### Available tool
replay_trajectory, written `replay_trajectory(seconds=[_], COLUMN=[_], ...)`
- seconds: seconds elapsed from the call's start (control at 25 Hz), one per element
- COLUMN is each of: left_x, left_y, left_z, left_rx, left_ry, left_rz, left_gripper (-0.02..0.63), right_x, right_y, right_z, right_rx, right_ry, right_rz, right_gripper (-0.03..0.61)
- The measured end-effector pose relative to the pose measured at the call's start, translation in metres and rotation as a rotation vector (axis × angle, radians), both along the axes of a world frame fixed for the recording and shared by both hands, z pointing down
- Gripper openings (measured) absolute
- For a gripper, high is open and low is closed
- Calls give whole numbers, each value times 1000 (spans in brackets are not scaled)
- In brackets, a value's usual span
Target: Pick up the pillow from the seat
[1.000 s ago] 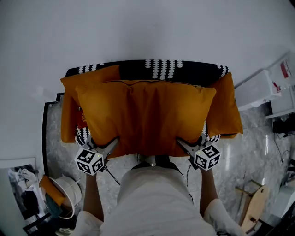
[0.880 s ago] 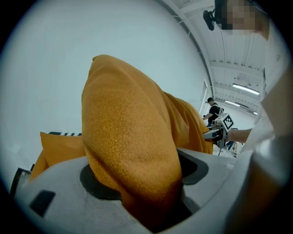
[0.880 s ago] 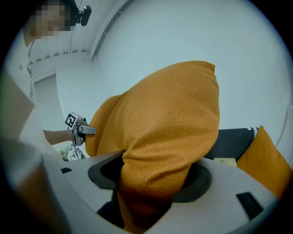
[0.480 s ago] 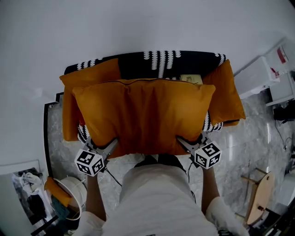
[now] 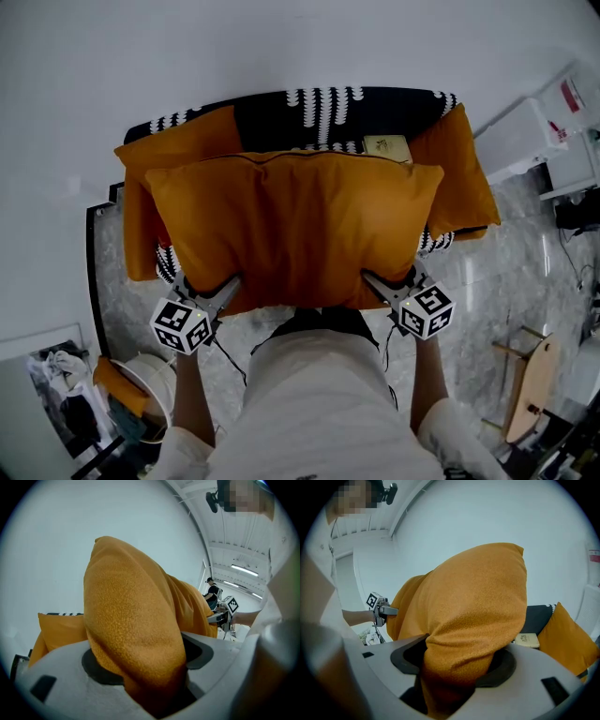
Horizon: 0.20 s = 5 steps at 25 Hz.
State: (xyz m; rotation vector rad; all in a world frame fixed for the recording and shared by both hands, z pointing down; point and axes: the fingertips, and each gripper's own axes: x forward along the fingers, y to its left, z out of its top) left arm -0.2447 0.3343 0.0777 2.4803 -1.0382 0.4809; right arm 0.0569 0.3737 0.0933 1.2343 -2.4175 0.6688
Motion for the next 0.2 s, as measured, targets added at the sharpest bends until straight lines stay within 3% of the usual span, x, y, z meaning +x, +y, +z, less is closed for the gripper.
replay_trajectory(seconds=[0.2], left_x=[-2], left_y=[2], left_z=[0], left_rx=[4], left_ry=[5], left_rz=[5], left_gripper=[342], right_x=[-2], right_y=[2], right_z=[0], right_rx=[7], right_ry=[11], right_rz=[2], right_gripper=[290])
